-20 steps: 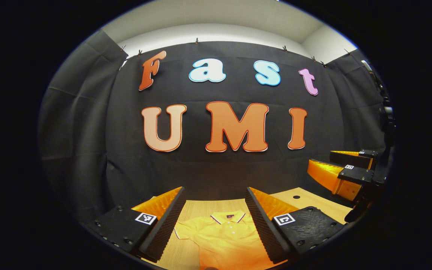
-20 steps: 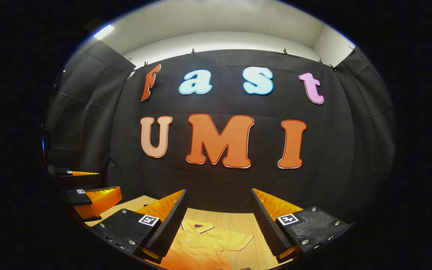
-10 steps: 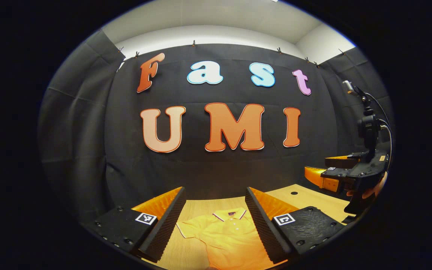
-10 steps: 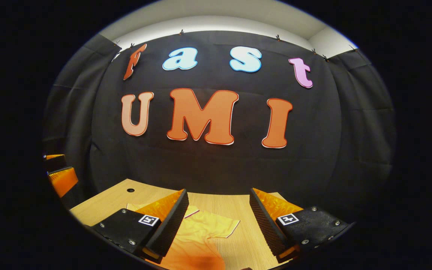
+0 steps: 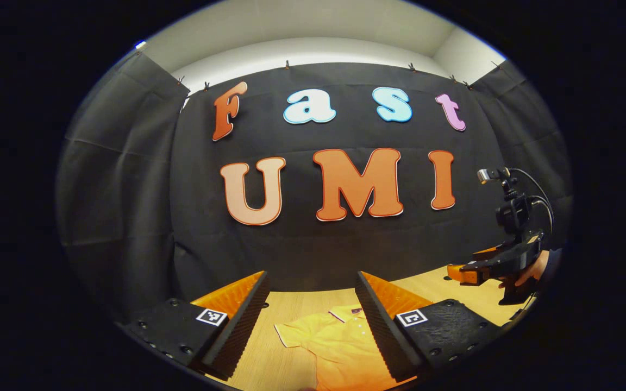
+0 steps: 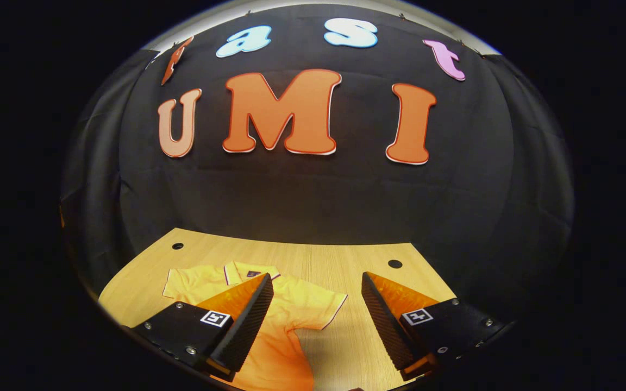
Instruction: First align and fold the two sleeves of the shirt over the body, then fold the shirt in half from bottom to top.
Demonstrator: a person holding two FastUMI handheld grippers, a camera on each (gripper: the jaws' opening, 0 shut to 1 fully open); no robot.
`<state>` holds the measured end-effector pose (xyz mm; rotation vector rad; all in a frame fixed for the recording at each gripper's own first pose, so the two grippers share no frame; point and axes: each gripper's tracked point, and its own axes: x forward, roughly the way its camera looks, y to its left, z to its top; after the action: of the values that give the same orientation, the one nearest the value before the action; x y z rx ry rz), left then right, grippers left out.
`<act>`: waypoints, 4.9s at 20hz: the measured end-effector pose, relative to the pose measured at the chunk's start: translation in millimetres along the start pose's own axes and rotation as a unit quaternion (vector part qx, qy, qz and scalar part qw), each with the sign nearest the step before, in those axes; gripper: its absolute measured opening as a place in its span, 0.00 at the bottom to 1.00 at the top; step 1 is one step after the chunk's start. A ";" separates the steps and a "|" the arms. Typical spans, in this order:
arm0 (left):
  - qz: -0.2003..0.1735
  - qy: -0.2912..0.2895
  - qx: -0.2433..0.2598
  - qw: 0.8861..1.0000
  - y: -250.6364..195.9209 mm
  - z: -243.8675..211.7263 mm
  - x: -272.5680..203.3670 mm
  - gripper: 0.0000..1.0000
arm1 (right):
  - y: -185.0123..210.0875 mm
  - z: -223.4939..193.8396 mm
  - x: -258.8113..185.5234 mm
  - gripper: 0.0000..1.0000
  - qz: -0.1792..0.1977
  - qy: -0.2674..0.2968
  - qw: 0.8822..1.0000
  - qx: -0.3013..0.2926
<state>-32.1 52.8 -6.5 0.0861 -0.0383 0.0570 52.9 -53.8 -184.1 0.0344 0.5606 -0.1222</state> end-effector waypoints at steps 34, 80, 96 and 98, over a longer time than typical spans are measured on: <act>0.108 0.179 -0.003 0.978 -18.0 -92.1 3.1 0.98 | -15.1 -208.8 191.8 0.81 0.038 0.470 0.881 0.030; 0.126 0.287 -0.123 0.942 24.4 -167.4 48.3 0.99 | 62.3 -77.4 172.1 0.93 0.190 0.344 0.913 0.109; 0.038 0.460 -0.232 0.856 97.6 -291.3 151.1 0.98 | 13.2 -52.1 48.0 0.97 0.002 0.221 0.962 0.160; 0.022 0.479 -0.231 0.847 96.6 -307.6 166.2 0.98 | 9.4 -45.6 23.4 0.97 -0.025 0.200 0.968 0.152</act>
<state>139.0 184.8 -297.7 -0.4370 0.9524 0.1306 49.6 -43.9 -235.1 0.3495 0.9425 -0.2532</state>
